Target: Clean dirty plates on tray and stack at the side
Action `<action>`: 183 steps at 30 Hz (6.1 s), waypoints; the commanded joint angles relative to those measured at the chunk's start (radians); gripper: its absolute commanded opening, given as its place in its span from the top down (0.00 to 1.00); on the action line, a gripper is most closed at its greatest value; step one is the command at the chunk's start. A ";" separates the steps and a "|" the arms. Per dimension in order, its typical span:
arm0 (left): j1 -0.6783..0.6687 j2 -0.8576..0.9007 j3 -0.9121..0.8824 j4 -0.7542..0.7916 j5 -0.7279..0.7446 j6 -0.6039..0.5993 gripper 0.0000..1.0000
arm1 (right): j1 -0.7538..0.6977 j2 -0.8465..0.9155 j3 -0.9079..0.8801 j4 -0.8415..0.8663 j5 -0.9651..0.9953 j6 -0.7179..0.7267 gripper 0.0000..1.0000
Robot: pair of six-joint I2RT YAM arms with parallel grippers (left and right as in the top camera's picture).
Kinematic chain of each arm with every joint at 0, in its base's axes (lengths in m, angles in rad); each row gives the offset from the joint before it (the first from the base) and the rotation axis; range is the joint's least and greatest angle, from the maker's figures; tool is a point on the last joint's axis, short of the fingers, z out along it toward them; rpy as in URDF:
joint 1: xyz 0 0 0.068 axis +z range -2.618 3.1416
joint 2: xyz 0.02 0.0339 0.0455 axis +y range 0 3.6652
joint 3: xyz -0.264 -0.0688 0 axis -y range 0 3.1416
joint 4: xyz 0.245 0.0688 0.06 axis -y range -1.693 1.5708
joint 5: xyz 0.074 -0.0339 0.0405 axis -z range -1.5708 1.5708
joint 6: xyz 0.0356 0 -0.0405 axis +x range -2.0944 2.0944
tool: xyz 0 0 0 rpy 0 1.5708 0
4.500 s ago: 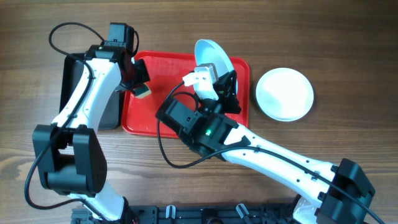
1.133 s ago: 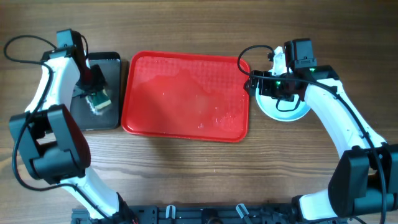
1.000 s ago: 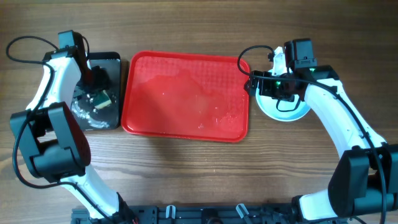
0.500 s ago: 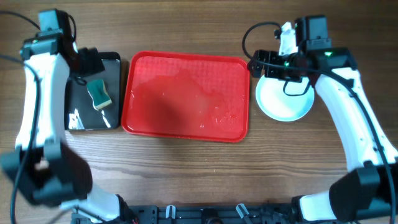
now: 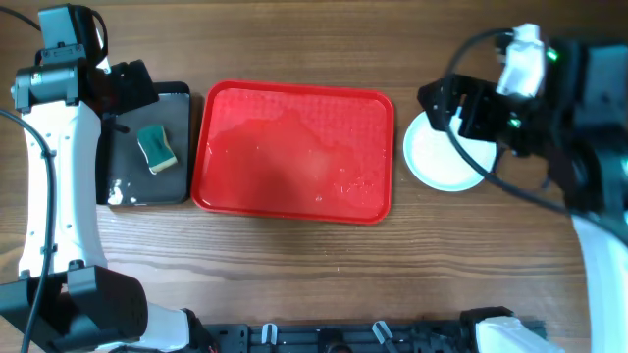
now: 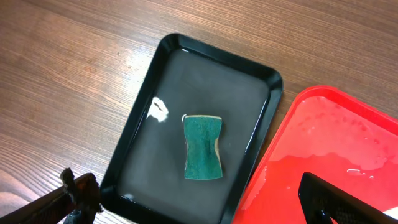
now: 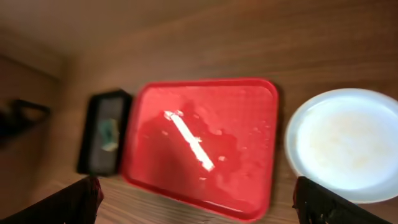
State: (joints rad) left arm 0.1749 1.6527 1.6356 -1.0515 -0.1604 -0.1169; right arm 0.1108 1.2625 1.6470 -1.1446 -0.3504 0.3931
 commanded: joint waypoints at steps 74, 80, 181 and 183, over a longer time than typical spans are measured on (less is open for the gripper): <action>0.000 0.004 -0.002 -0.001 -0.009 0.001 0.00 | 0.004 -1.260 -1.642 1.159 0.143 -0.207 0.00; 0.000 0.004 -0.002 -0.001 -0.009 0.001 0.00 | 0.004 -1.257 -1.642 1.159 0.143 -0.207 0.00; -0.144 -1.648 -1.630 0.977 0.204 0.005 0.00 | 0.004 -1.251 -1.642 1.159 0.144 -0.207 0.00; -0.144 -1.647 -1.630 0.977 0.204 0.005 0.00 | 0.004 -1.251 -1.642 1.159 0.144 -0.207 0.00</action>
State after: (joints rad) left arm 0.0265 0.0135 0.0093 -0.0715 0.0288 -0.1165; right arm 0.1108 0.0193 0.0074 0.0116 -0.2192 0.1955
